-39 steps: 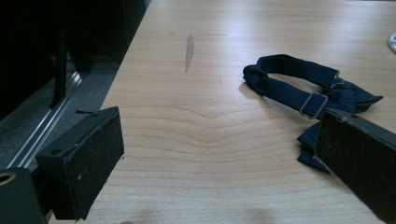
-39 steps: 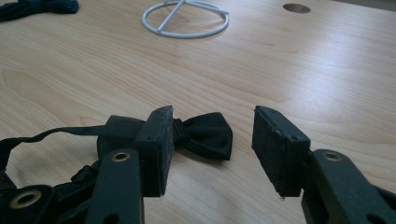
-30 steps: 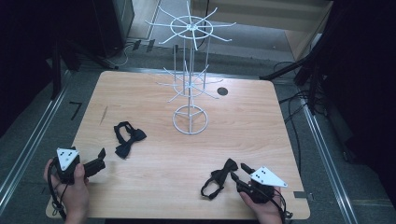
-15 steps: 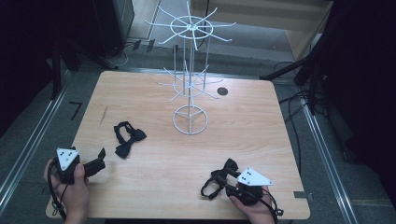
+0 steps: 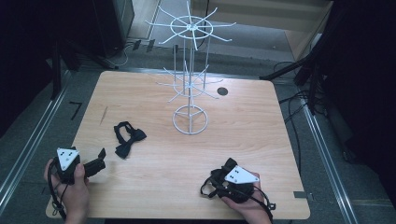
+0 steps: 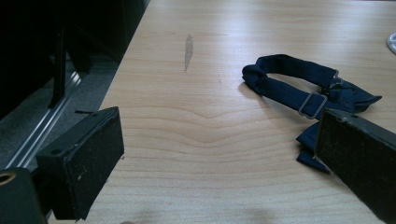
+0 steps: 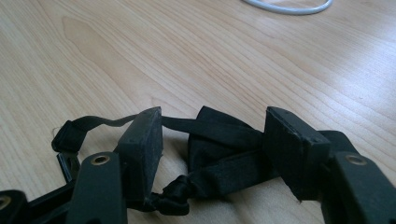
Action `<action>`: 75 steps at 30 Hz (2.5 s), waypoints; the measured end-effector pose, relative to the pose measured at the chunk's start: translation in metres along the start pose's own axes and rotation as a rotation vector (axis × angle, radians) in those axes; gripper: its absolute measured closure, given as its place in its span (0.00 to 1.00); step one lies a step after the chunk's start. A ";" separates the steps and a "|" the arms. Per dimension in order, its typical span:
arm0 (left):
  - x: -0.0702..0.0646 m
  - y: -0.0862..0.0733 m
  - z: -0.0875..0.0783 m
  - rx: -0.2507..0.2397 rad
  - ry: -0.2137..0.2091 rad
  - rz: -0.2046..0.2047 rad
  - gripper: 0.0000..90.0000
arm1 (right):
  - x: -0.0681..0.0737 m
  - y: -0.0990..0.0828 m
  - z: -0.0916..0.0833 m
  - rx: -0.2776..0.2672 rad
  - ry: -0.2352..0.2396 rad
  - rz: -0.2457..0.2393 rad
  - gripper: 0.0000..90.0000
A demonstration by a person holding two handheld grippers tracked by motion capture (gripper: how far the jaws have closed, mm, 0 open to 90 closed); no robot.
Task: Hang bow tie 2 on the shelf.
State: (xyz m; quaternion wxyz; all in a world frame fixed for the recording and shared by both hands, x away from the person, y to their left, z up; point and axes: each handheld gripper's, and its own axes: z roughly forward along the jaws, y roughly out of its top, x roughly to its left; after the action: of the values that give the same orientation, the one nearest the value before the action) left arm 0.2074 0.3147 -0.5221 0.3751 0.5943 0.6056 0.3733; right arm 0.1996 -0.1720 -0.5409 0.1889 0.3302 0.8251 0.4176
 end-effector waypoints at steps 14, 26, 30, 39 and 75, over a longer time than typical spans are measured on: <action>0.000 0.000 0.000 0.002 0.002 -0.004 0.02 | 0.003 0.002 0.000 -0.023 -0.002 -0.014 0.43; 0.000 0.000 0.000 -0.002 0.003 -0.005 0.02 | 0.004 0.003 0.006 0.035 -0.012 -0.079 0.57; 0.000 0.000 0.000 -0.003 0.002 -0.005 0.03 | 0.005 0.005 0.009 0.063 -0.014 -0.088 0.75; 0.001 0.000 0.000 -0.002 -0.001 -0.010 0.02 | 0.004 0.009 0.009 0.077 0.010 -0.054 1.00; 0.003 0.000 0.000 -0.005 -0.003 -0.028 0.02 | -0.019 0.042 -0.035 -0.225 -0.141 0.154 1.00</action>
State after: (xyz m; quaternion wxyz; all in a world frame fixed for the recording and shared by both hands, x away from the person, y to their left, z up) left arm 0.2069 0.3172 -0.5222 0.3827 0.5853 0.6124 0.3687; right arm 0.2083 -0.1871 -0.4858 0.2496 0.3979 0.7299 0.4965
